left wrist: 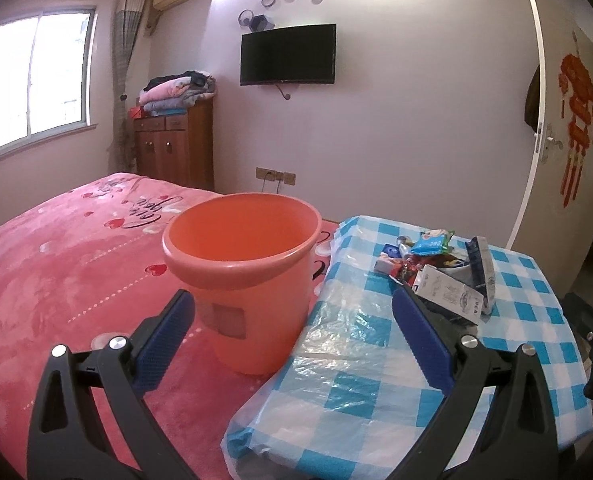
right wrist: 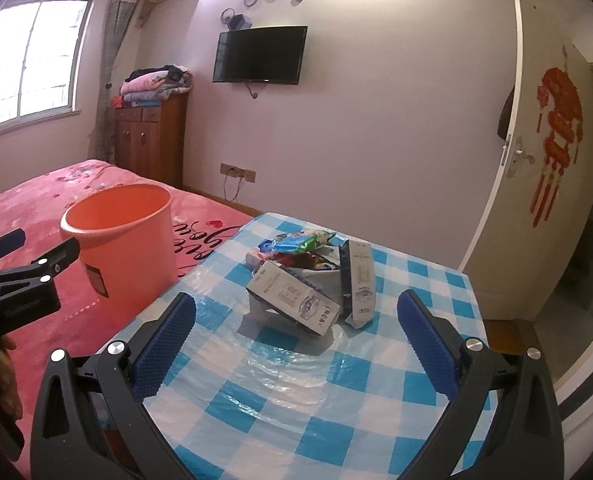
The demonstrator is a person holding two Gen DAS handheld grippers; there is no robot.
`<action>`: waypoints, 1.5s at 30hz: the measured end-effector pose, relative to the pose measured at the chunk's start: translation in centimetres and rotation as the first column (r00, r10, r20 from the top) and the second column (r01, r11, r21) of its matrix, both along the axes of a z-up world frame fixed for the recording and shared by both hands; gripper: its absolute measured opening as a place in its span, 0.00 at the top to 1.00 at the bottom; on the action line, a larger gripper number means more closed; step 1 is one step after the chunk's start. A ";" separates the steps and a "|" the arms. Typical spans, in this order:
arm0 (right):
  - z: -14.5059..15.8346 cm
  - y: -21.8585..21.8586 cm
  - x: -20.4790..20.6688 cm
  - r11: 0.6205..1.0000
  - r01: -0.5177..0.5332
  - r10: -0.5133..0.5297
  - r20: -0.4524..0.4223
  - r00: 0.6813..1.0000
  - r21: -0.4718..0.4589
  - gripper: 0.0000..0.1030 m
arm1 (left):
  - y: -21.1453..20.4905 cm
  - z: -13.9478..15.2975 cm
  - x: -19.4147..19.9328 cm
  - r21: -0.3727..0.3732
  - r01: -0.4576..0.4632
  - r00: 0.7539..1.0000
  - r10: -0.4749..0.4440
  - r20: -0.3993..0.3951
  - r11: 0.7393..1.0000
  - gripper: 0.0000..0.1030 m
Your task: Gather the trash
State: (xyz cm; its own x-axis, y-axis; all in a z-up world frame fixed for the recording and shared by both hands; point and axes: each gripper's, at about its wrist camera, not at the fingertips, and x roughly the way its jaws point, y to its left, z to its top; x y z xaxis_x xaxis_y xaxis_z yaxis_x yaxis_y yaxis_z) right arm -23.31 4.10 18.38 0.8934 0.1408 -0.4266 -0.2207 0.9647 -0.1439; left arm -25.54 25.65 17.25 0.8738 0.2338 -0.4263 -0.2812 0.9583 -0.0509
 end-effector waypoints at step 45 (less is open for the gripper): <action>-9.1 -11.7 11.8 0.967 0.111 -0.040 -0.293 0.955 0.231 0.04 | -10.3 -7.0 11.7 -0.138 0.263 0.928 -0.289 -0.236 0.955 0.04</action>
